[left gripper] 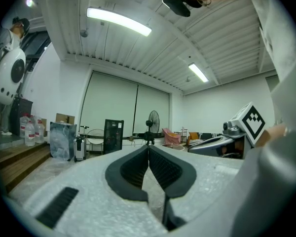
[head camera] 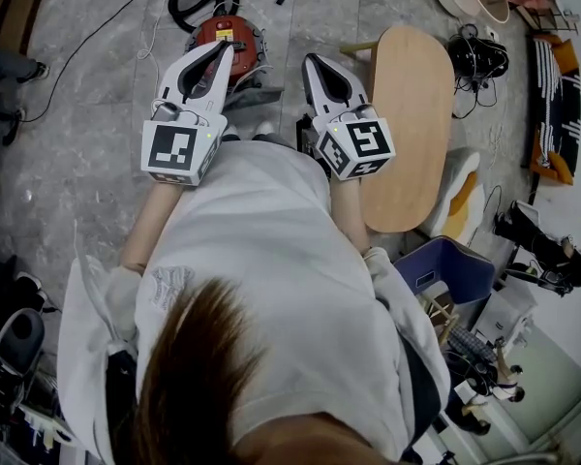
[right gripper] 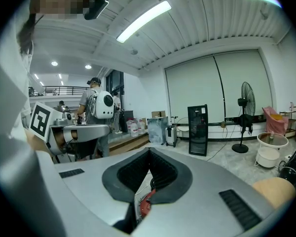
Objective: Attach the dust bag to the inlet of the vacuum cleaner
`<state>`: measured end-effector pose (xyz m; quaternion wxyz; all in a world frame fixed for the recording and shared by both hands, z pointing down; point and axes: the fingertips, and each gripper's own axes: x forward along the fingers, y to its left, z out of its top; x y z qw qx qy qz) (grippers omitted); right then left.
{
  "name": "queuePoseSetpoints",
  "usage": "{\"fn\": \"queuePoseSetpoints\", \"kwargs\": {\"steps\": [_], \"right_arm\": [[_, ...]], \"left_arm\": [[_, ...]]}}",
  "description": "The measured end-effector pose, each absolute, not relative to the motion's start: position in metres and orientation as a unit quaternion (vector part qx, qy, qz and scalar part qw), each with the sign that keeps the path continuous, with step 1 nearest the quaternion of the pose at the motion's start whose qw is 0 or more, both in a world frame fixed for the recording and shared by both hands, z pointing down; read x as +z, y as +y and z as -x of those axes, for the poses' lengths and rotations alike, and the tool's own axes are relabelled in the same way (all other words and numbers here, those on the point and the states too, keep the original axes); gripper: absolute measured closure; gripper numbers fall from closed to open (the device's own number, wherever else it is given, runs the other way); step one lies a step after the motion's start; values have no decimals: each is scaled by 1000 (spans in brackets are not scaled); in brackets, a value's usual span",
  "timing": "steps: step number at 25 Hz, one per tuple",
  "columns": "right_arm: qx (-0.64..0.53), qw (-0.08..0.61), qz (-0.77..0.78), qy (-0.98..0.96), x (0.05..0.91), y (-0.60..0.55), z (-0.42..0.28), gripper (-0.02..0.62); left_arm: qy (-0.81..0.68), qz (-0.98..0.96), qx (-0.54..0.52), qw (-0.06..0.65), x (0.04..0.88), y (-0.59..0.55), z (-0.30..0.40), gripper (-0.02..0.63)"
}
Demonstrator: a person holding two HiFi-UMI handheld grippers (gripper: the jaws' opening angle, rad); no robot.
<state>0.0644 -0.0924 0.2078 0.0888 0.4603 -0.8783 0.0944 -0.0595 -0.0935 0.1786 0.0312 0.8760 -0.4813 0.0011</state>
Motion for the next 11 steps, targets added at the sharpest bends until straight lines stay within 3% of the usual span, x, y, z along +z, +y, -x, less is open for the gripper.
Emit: {"fn": "queuePoseSetpoints", "kwargs": {"steps": [11], "right_arm": [[92, 85, -461, -879, 208, -84, -70, 594]], "left_arm": [[-480, -877, 1, 31, 183, -81, 55, 588]]}}
